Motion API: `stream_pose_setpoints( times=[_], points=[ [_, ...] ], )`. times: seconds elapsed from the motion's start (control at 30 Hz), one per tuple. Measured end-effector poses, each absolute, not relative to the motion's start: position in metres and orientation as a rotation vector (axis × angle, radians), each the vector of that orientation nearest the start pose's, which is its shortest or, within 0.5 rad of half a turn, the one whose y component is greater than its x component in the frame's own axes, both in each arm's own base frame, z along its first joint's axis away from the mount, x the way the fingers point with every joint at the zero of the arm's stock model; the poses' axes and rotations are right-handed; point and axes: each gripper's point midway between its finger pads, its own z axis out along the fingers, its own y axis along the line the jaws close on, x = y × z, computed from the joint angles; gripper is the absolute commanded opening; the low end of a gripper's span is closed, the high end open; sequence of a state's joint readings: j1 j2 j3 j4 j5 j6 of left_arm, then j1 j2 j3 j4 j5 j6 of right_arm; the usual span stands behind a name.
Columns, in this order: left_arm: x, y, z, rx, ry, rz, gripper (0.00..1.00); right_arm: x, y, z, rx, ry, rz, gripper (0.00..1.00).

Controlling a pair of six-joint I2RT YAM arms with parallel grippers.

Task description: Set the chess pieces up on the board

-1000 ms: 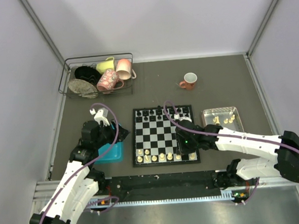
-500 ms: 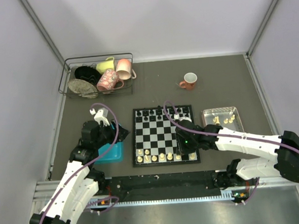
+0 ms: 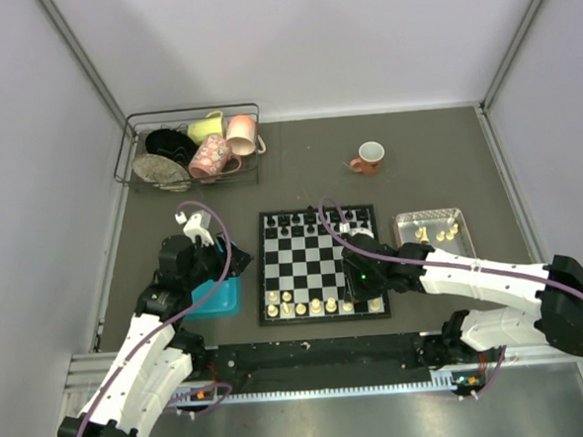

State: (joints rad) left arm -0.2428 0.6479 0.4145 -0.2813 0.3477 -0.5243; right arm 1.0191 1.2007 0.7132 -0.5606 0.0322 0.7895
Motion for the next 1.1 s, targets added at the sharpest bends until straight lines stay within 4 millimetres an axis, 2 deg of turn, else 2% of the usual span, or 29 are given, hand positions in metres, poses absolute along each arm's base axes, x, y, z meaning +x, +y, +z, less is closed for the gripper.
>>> stream_pose_setpoints(
  times=[1.1],
  points=[
    [0.2196, -0.1361, 0.1289, -0.085, 2.158, -0.818, 0.55, 0.1219, 0.2445, 0.072, -0.307, 2.714, 0.565, 0.18]
  ],
)
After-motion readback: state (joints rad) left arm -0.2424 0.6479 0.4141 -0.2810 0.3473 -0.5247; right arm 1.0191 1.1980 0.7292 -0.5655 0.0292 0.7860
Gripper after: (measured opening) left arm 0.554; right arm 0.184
